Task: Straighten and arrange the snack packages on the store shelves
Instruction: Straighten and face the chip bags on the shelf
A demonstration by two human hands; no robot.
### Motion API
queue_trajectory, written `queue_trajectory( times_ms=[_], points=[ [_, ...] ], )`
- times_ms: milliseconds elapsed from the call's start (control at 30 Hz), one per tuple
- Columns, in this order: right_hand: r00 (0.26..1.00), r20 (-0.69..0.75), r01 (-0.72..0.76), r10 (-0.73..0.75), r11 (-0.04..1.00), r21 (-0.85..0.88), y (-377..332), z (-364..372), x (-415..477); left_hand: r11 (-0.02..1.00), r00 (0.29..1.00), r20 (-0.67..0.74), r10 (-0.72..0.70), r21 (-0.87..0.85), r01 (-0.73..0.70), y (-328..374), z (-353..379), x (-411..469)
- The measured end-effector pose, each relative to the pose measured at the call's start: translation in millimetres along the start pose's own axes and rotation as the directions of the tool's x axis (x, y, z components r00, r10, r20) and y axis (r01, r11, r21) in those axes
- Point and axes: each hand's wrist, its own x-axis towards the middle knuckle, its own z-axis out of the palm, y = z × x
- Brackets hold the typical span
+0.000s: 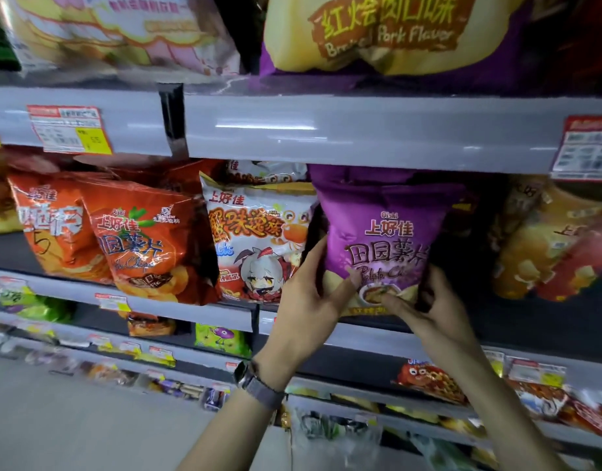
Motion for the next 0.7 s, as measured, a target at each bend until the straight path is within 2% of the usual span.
queue_trajectory(
  times_ms=[267, 433, 567, 700],
  points=[
    [1.000, 0.008, 0.017, -0.016, 0.993, -0.113, 6, 9, 3, 0.980, 0.997, -0.053, -0.053, 0.188, 0.062, -8, -11, -13],
    [0.999, 0.031, -0.002, 0.010, 0.965, -0.262, 2, 6, -9, 0.941, 0.998, 0.047, -0.046, 0.337, 0.028, -9, -24, -18],
    [0.999, -0.012, -0.032, 0.030, 0.868, -0.495, -6, 7, -33, 0.906, 0.990, 0.139, 0.000, 0.420, -0.059, -8, -41, -28],
    [0.992, -0.128, -0.099, 0.023, 0.766, -0.635, -16, 26, -72, 0.810, 0.974, 0.227, 0.008, 0.569, -0.139, -13, -71, -42]
  ],
)
